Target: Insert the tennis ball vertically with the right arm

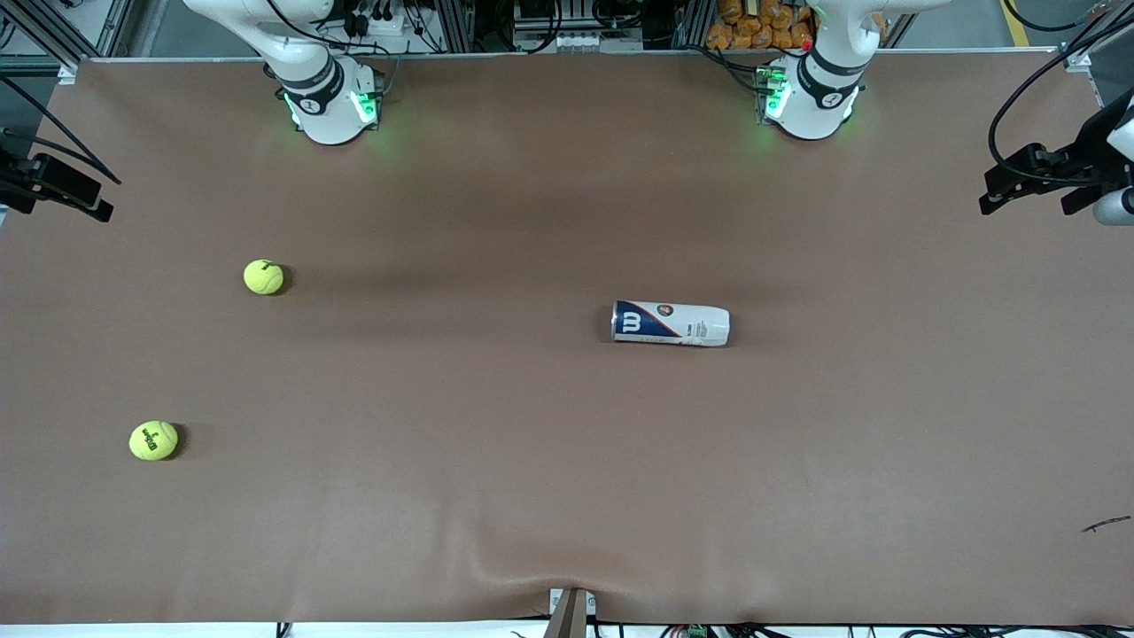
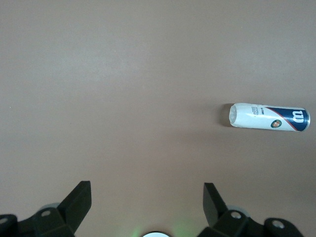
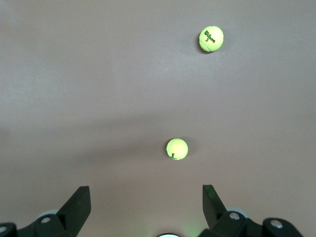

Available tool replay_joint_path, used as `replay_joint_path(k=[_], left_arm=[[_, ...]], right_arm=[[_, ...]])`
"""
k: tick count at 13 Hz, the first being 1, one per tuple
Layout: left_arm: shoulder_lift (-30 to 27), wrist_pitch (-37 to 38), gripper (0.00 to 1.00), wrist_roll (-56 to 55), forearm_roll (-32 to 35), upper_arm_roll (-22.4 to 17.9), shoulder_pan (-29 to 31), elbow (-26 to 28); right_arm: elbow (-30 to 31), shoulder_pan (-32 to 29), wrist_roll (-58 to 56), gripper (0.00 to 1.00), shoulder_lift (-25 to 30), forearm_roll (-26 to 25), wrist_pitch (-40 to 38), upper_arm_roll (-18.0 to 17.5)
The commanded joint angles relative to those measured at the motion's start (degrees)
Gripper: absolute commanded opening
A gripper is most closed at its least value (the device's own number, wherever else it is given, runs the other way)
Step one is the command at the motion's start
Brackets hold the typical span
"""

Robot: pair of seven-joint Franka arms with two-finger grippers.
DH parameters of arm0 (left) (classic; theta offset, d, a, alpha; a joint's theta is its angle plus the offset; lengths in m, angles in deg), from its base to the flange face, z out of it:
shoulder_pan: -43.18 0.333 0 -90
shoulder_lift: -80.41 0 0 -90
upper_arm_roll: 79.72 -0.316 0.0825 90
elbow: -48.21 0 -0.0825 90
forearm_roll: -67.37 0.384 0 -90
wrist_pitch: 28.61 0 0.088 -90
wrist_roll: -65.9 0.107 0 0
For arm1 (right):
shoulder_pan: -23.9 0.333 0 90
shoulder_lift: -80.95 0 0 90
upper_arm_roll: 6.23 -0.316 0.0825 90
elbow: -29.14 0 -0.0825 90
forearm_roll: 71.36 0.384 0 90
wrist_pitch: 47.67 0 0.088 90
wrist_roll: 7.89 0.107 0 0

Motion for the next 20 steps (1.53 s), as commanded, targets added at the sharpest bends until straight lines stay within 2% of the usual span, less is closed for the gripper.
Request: replay_joint_path(k=[1, 6, 10, 17, 20], left_arm=[[0.2, 0.0, 1.0, 0.8, 0.5, 0.2, 0.1, -0.7], [0.3, 0.5, 1.0, 1.0, 0.4, 0.3, -0.3, -0.5], [2.4, 1.6, 1.0, 1.7, 0.3, 1.9, -1.5, -0.6], [7.9, 1.4, 1.0, 1.7, 0.4, 12.4, -1.5, -0.7], [10.8, 0.0, 1.0, 6.1, 0.8, 16.9, -1.6, -1.0]], right_arm=[[0.1, -0.8, -0.6, 1.0, 0.6, -0.3, -1.0, -0.5], [-0.1, -0.7, -0.6, 1.0, 0.6, -0.3, -1.7, -0.5], [-0.1, -0.9, -0.6, 1.0, 0.5, -0.4, -1.8, -0.4], [0.2, -3.5, -0.6, 1.0, 0.3, -0.3, -3.9, -0.4], [0.4, -3.2, -0.6, 1.0, 0.3, -0.3, -4.0, -0.4]])
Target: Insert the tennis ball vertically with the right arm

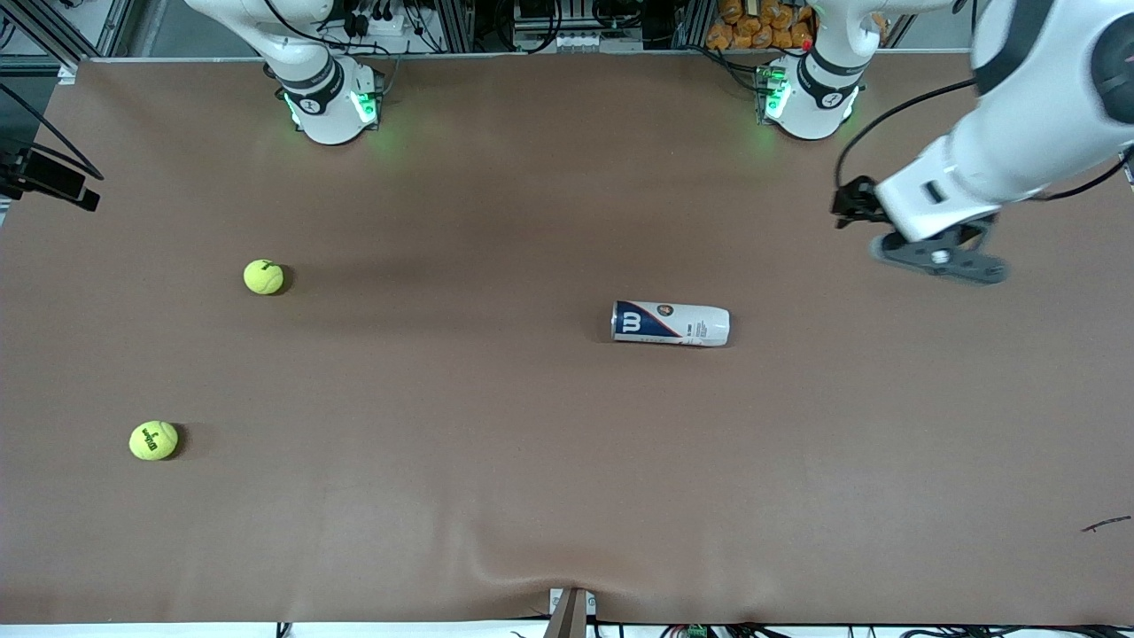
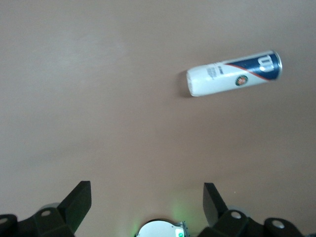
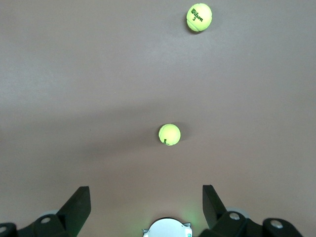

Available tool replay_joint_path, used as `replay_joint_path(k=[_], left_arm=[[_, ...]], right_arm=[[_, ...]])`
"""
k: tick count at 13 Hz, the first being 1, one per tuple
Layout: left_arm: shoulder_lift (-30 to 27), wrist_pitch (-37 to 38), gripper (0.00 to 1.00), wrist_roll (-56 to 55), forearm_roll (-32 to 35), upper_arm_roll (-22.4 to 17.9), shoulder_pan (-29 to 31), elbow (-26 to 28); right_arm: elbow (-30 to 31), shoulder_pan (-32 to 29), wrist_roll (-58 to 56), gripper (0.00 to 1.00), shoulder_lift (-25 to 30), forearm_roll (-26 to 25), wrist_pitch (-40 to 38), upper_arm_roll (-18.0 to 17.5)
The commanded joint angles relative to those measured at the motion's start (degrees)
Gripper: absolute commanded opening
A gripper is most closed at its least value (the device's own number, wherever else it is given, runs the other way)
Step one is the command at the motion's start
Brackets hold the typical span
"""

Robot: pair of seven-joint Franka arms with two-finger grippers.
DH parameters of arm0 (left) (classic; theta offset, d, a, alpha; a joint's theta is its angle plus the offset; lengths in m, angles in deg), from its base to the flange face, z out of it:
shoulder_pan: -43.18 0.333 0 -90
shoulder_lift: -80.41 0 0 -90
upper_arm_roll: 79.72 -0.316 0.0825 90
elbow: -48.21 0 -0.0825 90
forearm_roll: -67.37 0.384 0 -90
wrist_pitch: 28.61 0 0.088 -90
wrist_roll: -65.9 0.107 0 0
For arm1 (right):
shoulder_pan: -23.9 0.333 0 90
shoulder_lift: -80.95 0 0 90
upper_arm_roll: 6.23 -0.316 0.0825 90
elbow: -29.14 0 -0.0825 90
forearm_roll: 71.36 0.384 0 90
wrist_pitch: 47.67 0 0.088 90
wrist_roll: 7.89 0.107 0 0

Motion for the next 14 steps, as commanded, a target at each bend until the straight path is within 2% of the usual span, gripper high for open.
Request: replay_joint_path(k=[1, 4, 9, 14], left_arm=[[2.6, -0.6, 1.0, 2.8, 1.1, 4.0, 0.1, -1.1], [5.7, -2.4, 1.0, 9.0, 1.3, 7.4, 0.2, -1.1], [11.8, -7.1, 1.0, 26.3, -0.2, 8.9, 0.1, -0.8], [17.1, -11.7, 1.0, 46.1, 1.9, 9.5, -0.4, -0.1]], right_arm=[[0.2, -0.4, -0.4, 1.0, 0.3, -0.3, -0.4, -0.6], [0.1, -0.8, -0.3, 1.0, -0.7, -0.4, -0.2, -0.6], [-0.2, -1.0, 0.1, 1.0, -1.6, -0.7, -0.1, -0.6], [-0.4, -1.0, -0.1, 1.0, -3.1, -0.8, 1.1, -0.6]])
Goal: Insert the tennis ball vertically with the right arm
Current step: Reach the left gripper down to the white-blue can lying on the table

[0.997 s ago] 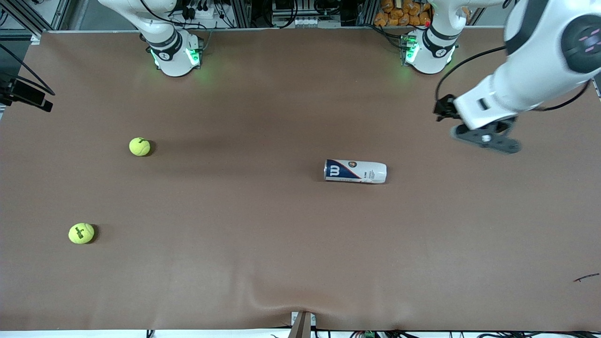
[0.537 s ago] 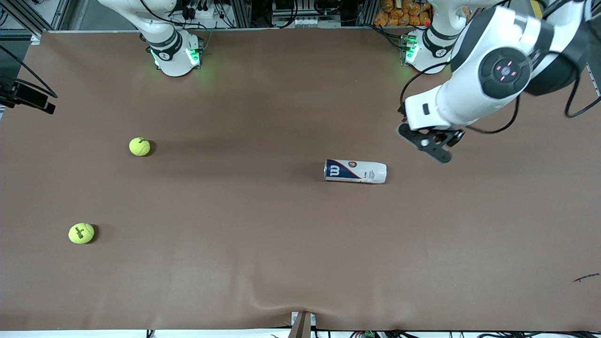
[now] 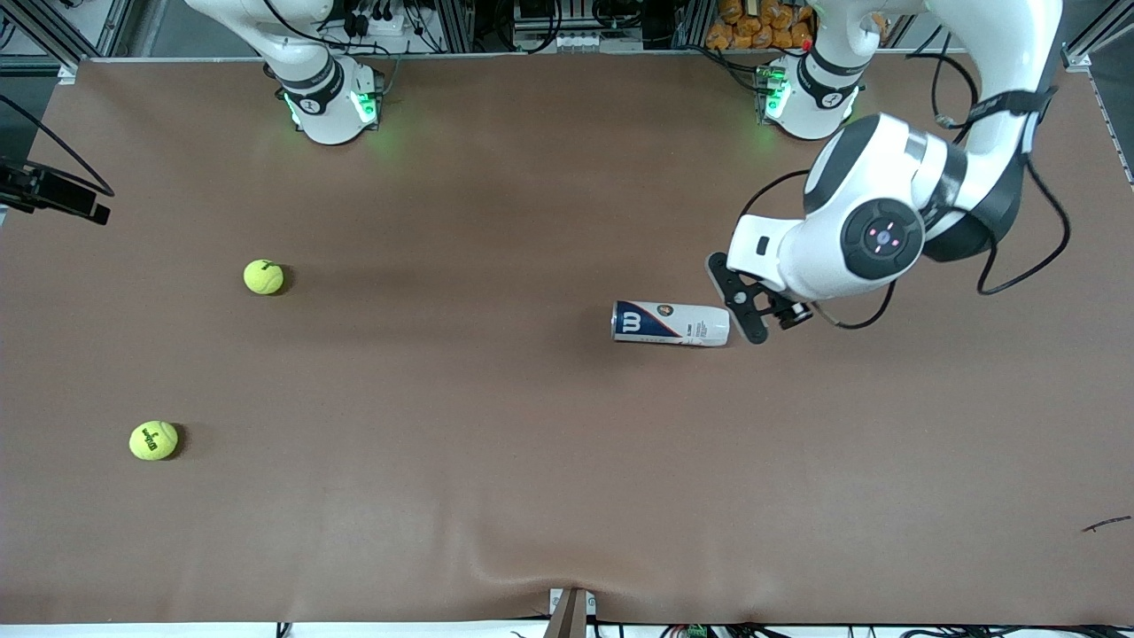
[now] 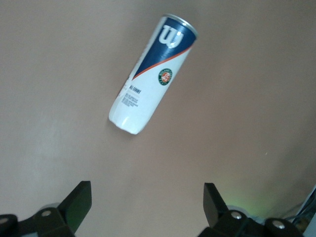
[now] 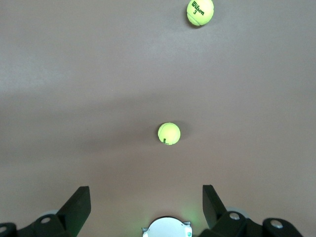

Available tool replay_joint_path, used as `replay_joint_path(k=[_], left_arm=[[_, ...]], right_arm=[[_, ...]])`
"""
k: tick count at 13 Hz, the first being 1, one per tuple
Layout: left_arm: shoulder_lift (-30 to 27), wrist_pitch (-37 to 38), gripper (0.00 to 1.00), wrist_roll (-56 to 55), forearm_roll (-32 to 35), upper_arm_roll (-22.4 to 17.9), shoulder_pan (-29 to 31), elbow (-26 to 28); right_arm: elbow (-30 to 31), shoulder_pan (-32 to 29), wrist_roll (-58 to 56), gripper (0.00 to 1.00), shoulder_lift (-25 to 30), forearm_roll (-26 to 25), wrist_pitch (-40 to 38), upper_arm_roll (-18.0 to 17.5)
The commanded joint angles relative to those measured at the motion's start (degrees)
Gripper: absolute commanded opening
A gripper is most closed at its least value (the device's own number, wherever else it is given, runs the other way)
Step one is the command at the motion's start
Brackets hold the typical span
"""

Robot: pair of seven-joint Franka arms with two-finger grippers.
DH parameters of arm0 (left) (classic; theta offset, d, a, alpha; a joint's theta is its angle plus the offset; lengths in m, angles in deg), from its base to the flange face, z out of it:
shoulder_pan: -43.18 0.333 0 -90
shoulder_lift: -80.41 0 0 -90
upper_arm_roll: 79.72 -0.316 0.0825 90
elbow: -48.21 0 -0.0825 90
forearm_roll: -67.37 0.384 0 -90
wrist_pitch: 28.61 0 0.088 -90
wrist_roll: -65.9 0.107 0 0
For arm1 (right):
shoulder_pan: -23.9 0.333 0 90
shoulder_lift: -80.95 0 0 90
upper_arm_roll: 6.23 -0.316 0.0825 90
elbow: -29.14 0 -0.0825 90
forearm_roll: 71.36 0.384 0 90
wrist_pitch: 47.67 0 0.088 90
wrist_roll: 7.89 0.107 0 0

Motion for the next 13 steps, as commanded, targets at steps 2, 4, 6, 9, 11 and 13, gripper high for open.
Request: replay_joint_path(k=[2, 4, 6, 9, 11, 13], left_arm=[[1.8, -6.9, 1.0, 10.2, 4.9, 0.5, -2.2, 1.9], [2.7, -12.7, 1.0, 11.5, 5.5, 0.5, -4.3, 4.7], [3.5, -18.4, 1.0, 12.0, 6.6, 0.5, -5.6, 7.9], [3.5, -27.0, 1.0, 11.9, 7.4, 0.5, -5.4, 14.5], [3.7, -30.7, 1.0, 11.9, 8.0, 0.5, -6.1, 16.3], [4.8, -31.9, 1.0, 11.9, 8.7, 0.4, -6.5, 16.3]], right_arm=[[-0.6, -0.2, -0.3, 1.0, -1.3, -0.5, -0.1, -0.7], [-0.7, 0.8, -0.5, 1.0, -1.5, -0.5, 0.2, -0.9], [-0.6, 1.3, -0.5, 1.0, -2.4, -0.5, 0.2, -0.9], [-0.9, 1.1, -0.5, 1.0, -5.3, -0.4, -0.2, -0.9], [-0.9, -0.1, -0.6, 1.0, -6.4, -0.4, -0.2, -0.7], [-0.6, -1.1, -0.6, 1.0, -7.0, -0.4, -0.6, -0.7]])
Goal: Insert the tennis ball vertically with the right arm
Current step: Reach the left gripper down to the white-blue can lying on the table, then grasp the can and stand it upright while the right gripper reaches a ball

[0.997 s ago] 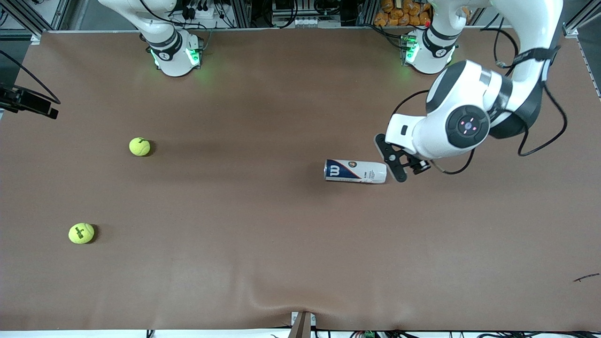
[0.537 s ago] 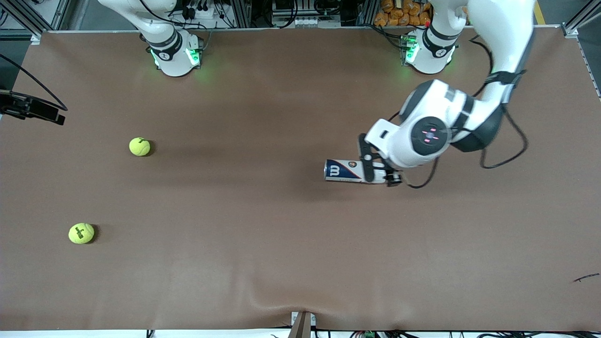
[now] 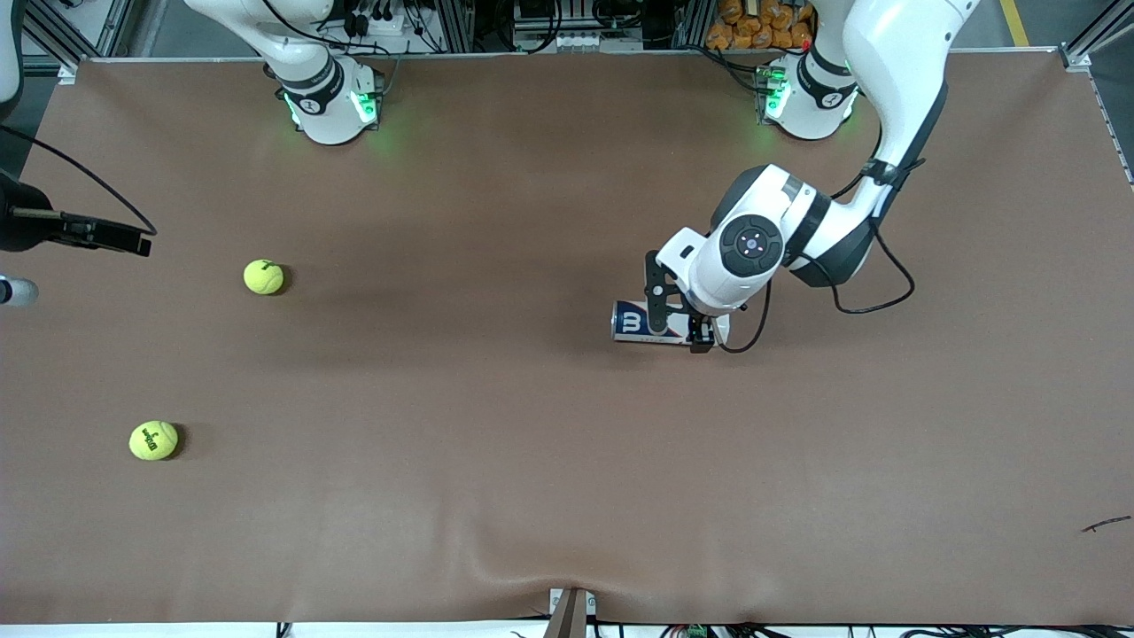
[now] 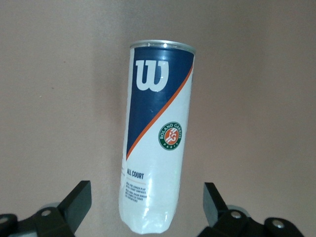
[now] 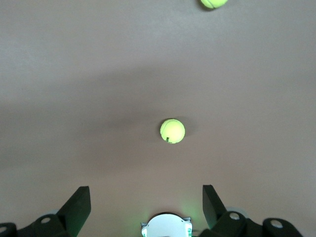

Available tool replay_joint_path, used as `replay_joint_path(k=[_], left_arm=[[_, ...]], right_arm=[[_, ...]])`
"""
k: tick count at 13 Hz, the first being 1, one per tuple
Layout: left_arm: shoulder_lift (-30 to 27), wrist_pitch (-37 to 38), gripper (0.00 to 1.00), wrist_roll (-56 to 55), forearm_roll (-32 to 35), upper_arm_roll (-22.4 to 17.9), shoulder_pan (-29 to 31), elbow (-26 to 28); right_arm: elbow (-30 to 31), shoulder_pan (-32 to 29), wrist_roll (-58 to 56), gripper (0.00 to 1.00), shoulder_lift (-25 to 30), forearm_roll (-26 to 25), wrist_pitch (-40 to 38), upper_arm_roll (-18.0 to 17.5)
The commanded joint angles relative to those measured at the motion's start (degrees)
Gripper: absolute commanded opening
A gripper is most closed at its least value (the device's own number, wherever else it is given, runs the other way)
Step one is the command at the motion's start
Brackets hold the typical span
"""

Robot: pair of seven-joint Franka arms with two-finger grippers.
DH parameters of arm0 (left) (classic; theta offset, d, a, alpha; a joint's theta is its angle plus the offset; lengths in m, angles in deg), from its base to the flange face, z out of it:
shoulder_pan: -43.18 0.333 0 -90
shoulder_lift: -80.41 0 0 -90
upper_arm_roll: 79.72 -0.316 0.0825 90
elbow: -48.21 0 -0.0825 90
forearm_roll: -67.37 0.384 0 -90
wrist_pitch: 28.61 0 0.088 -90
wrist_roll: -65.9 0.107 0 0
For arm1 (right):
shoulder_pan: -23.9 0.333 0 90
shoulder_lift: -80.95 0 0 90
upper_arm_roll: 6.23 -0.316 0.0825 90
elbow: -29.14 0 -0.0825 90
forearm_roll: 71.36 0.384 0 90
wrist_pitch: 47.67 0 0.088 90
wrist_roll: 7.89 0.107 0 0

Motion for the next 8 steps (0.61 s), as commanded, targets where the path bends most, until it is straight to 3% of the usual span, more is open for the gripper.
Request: replay_joint_path(k=[1, 6, 8], left_arm=[[0.6, -2.6, 1.0, 0.6, 2.8, 0.1, -0.9, 0.7], [1.6, -10.5, 1.0, 0.0, 4.7, 0.1, -1.1, 5.5], [2.4, -12.4, 1.0, 0.0, 6.0, 0.1, -1.0, 6.1]], right_arm=[[0.2, -1.3, -0.2, 1.0, -0.7, -0.6, -2.7, -0.2], [8.9, -1.7, 5.2, 1.0, -1.1, -0.5, -1.0, -0.2], [15.9, -2.6, 5.6, 1.0, -0.5, -0.5, 4.9, -0.2]])
